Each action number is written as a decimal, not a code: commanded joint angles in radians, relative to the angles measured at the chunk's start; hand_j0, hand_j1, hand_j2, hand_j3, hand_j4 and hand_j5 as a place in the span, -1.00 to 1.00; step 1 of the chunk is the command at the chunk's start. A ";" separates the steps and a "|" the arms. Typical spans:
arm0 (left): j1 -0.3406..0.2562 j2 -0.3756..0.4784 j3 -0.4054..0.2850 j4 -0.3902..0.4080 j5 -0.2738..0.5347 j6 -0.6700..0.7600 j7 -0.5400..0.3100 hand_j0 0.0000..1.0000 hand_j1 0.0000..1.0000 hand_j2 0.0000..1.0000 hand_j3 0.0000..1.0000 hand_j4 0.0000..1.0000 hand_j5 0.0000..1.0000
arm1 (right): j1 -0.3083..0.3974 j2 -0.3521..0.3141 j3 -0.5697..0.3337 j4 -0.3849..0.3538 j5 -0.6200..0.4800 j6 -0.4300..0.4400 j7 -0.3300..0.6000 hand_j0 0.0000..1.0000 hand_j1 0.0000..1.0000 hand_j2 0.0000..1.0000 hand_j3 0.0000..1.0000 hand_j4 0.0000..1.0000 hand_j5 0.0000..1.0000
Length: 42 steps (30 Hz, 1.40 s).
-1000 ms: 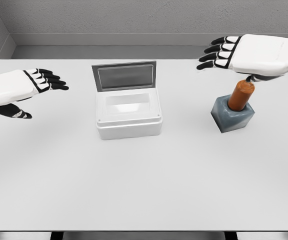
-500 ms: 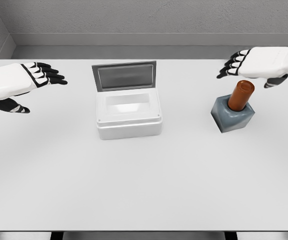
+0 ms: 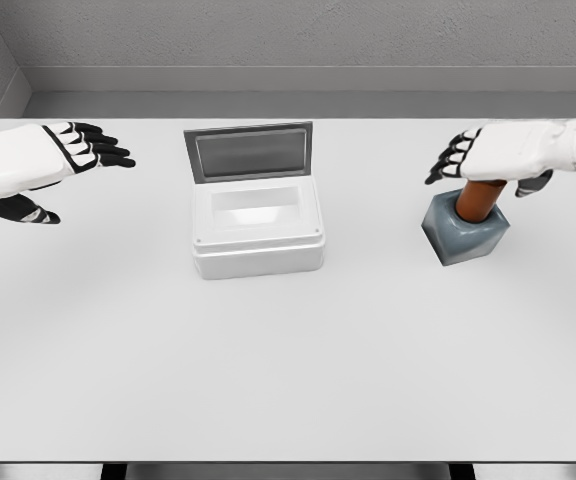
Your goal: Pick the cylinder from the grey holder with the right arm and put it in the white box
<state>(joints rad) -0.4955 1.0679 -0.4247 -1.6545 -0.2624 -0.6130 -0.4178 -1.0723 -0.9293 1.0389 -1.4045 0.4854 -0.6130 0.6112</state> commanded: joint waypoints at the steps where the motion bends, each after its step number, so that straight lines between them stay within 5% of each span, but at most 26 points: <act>1: 0.000 -0.002 0.000 -0.001 0.002 0.002 0.001 1.00 1.00 1.00 1.00 1.00 1.00 | -0.002 0.006 0.010 0.001 0.005 0.002 0.000 0.98 0.98 0.98 0.98 0.98 0.98; 18: 0.000 -0.002 0.000 0.001 0.000 0.002 0.001 1.00 1.00 1.00 1.00 1.00 1.00 | -0.006 0.004 0.030 -0.007 0.030 0.002 0.000 0.58 0.58 0.58 0.58 0.58 0.58; 35: 0.000 -0.002 -0.003 -0.001 0.002 0.002 0.001 1.00 1.00 1.00 1.00 1.00 1.00 | -0.014 -0.011 0.027 -0.034 0.036 0.002 0.000 -0.22 -0.22 -0.22 -0.22 -0.22 -0.22; 42: 0.000 -0.003 -0.003 -0.001 0.002 0.002 0.001 1.00 1.00 1.00 1.00 1.00 1.00 | -0.021 -0.011 0.020 -0.036 0.035 0.002 0.000 -0.22 -0.22 -0.22 -0.22 -0.22 -0.22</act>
<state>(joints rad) -0.4970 1.0637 -0.4283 -1.6552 -0.2657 -0.6129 -0.4178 -1.0937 -0.9393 1.0587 -1.4396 0.5215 -0.6159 0.6189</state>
